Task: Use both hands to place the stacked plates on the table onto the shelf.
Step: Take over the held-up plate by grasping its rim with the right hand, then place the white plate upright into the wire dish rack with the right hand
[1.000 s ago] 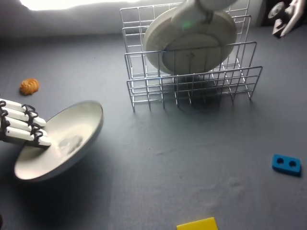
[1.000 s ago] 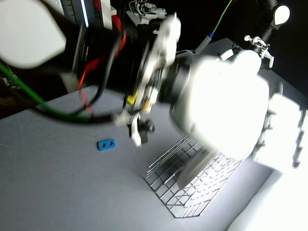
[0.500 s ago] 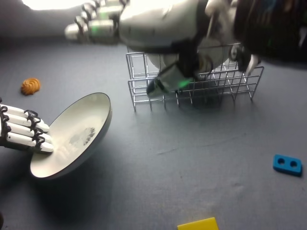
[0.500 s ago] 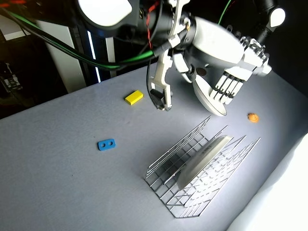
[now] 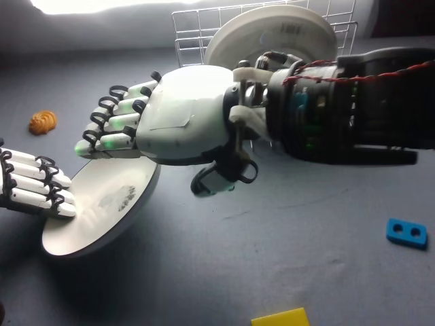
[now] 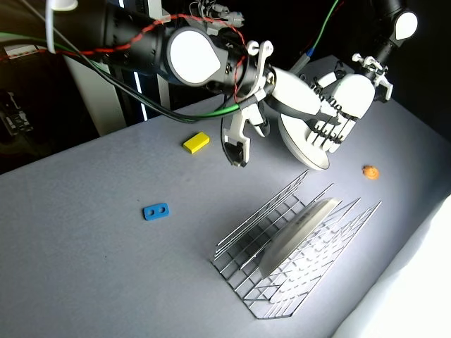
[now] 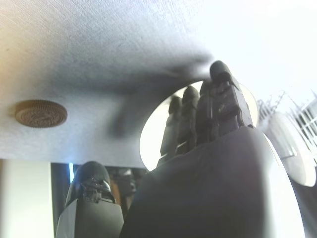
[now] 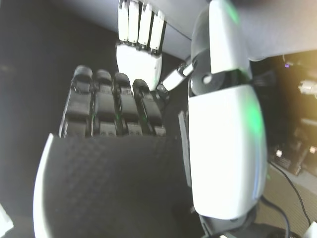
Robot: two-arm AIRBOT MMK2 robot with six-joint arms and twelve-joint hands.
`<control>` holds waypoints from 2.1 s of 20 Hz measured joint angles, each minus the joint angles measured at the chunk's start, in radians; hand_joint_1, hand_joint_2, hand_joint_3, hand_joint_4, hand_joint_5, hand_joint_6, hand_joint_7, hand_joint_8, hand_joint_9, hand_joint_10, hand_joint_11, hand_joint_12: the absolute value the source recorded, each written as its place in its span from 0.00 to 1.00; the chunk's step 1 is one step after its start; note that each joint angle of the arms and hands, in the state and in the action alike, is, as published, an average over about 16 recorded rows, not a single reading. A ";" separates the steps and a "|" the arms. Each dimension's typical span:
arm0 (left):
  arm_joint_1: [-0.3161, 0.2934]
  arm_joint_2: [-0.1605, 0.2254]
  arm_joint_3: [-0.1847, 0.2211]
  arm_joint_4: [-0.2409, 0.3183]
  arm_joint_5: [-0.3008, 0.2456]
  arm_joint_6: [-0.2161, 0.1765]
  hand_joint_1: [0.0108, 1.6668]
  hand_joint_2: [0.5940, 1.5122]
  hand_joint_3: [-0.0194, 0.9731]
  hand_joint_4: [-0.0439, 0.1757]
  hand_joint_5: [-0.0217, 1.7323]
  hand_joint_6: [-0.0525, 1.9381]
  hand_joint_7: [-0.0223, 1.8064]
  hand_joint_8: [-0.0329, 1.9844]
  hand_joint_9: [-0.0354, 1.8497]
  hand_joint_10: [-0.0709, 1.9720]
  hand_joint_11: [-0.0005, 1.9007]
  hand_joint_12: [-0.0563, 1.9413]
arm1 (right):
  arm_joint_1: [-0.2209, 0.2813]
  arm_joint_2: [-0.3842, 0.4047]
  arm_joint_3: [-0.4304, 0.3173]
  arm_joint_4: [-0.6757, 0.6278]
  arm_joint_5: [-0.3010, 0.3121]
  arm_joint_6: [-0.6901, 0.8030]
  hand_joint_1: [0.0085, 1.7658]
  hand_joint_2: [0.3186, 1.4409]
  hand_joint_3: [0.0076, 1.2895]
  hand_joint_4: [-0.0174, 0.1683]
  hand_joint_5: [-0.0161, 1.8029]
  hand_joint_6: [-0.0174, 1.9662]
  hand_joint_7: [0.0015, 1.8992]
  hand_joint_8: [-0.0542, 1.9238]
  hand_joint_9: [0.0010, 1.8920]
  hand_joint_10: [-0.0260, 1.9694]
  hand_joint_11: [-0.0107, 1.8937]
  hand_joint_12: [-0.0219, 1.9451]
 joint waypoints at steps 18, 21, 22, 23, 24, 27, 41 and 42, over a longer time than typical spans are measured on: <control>0.000 -0.004 0.000 0.007 -0.004 0.000 0.01 0.54 0.03 0.20 0.07 0.02 0.06 0.01 0.05 0.02 0.01 0.16 | -0.082 -0.239 0.230 0.050 0.030 -0.009 0.75 0.61 0.01 0.10 0.21 0.04 0.19 0.04 0.19 0.06 0.05 0.60; 0.000 -0.005 0.000 0.008 -0.004 0.000 0.01 0.54 0.03 0.20 0.06 0.02 0.06 0.01 0.05 0.02 0.01 0.15 | -0.086 -0.253 0.243 0.053 0.045 -0.012 0.73 0.63 0.01 0.09 0.27 0.09 0.27 0.07 0.26 0.10 0.12 0.64; 0.000 -0.005 0.000 0.008 -0.005 0.000 0.01 0.54 0.03 0.19 0.06 0.02 0.06 0.01 0.05 0.02 0.01 0.15 | -0.087 -0.256 0.246 0.053 0.050 -0.013 0.72 0.63 0.01 0.09 0.29 0.11 0.29 0.09 0.28 0.12 0.15 0.65; -0.001 -0.006 0.000 0.009 -0.005 0.000 0.01 0.54 0.03 0.19 0.06 0.02 0.06 0.01 0.05 0.02 0.01 0.16 | -0.088 -0.258 0.248 0.053 0.055 -0.014 0.72 0.63 0.01 0.08 0.31 0.13 0.31 0.12 0.30 0.15 0.17 0.66; -0.001 -0.006 0.000 0.009 -0.005 -0.001 0.01 0.54 0.03 0.19 0.06 0.02 0.06 0.01 0.05 0.02 0.01 0.16 | -0.090 -0.260 0.250 0.053 0.060 -0.015 0.72 0.63 0.01 0.08 0.33 0.16 0.33 0.14 0.33 0.18 0.20 0.67; -0.008 -0.007 0.000 0.014 -0.006 -0.002 0.01 0.54 0.03 0.18 0.06 0.02 0.06 0.01 0.05 0.02 0.01 0.16 | -0.092 -0.261 0.254 0.052 0.073 -0.019 0.71 0.63 0.01 0.07 0.38 0.22 0.39 0.21 0.39 0.26 0.29 0.69; -0.175 0.008 0.008 0.062 -0.010 -0.026 0.01 0.54 0.03 0.21 0.07 0.03 0.07 0.02 0.07 0.03 0.01 0.14 | -0.079 -0.237 0.235 0.067 0.085 -0.025 0.71 0.60 0.01 0.07 0.43 0.40 0.44 0.44 0.48 0.50 0.46 0.68; -0.191 0.010 0.010 0.064 -0.011 -0.029 0.01 0.54 0.03 0.22 0.07 0.03 0.07 0.02 0.07 0.04 0.01 0.14 | -0.077 -0.231 0.227 0.071 0.081 -0.025 0.71 0.60 0.01 0.07 0.43 0.40 0.44 0.44 0.48 0.51 0.46 0.68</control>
